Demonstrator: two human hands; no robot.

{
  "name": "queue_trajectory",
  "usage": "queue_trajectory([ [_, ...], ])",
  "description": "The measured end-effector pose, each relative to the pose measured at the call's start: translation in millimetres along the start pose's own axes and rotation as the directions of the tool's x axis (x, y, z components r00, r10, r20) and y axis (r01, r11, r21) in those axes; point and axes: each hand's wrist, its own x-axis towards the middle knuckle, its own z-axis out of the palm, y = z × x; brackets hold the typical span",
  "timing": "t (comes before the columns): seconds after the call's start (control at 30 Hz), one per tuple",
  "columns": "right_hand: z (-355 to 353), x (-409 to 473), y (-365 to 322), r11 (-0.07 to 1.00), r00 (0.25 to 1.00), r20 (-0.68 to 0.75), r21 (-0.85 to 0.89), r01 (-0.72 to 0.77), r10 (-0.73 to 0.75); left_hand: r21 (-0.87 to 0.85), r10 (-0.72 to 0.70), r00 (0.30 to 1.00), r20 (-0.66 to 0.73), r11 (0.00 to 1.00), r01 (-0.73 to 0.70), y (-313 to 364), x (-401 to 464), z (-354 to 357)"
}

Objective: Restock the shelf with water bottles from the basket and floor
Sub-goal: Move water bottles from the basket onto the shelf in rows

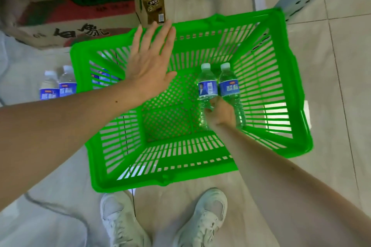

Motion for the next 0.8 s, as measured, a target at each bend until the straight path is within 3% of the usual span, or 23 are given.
queue_trajectory([
  [0.07, 2, 2, -3, 1.000, 1.000, -0.008, 0.013, -0.010, 0.010, 0.001, -0.007, 1.000, 0.004, 1.000, 0.007, 1, 1, -1],
  [0.23, 26, 17, -14, 0.985, 0.977, 0.129, 0.014, -0.171, 0.168, 0.014, -0.019, 1.000, -0.006, 1.000, 0.019, 4, 1, 5],
  [0.4, 35, 35, -8, 0.957, 0.964, 0.110, 0.138, -0.257, 0.243, 0.014, -0.021, 0.999, -0.034, 1.000, 0.021, 4, 1, 12],
  [0.53, 40, 39, -4, 0.961, 0.967, 0.133, 0.139, -0.237, 0.219, 0.016, -0.021, 0.999, -0.043, 1.000, 0.021, 4, 1, 15],
  [0.8, 1, 4, -8, 0.913, 0.954, 0.285, 0.360, -0.190, 0.086, -0.106, 0.013, 0.998, 0.065, 0.994, -0.006, -7, 3, -12],
])
